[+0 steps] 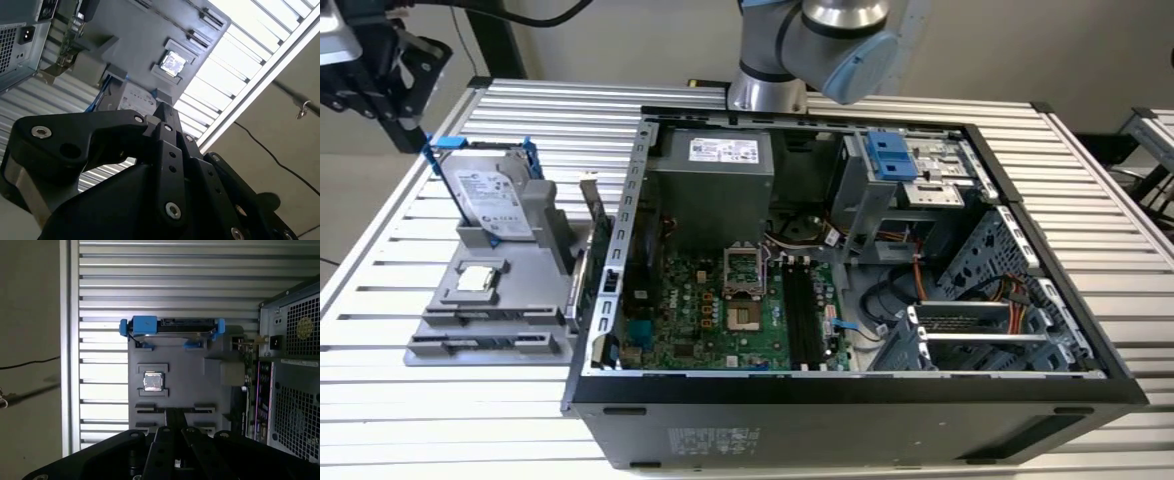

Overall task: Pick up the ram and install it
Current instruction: 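Reach for the ram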

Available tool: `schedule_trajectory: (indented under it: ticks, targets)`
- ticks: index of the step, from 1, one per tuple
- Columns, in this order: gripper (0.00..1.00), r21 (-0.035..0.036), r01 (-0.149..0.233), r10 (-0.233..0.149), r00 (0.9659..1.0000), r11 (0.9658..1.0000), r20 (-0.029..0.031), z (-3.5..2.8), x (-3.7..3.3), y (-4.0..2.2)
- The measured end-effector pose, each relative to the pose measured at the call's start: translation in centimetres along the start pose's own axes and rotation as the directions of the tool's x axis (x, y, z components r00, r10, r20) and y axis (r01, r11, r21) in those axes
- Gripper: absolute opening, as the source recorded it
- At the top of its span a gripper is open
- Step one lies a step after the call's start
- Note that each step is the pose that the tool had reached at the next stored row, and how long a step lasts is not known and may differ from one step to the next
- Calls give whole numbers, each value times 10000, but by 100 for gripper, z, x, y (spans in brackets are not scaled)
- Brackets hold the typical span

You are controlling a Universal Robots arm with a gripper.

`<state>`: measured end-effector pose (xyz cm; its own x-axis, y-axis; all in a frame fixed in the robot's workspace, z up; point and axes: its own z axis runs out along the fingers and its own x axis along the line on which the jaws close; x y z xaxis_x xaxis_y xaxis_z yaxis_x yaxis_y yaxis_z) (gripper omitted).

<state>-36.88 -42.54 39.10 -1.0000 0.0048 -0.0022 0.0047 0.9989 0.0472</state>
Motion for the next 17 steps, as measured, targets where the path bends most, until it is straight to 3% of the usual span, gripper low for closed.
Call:
schedule_trajectory:
  ticks: [5,17]
  targets:
    - [0,0,0,0,10000,10000,1,0,-6,-51]
    - [0,0,0,0,10000,10000,0,-2,-8,-96]
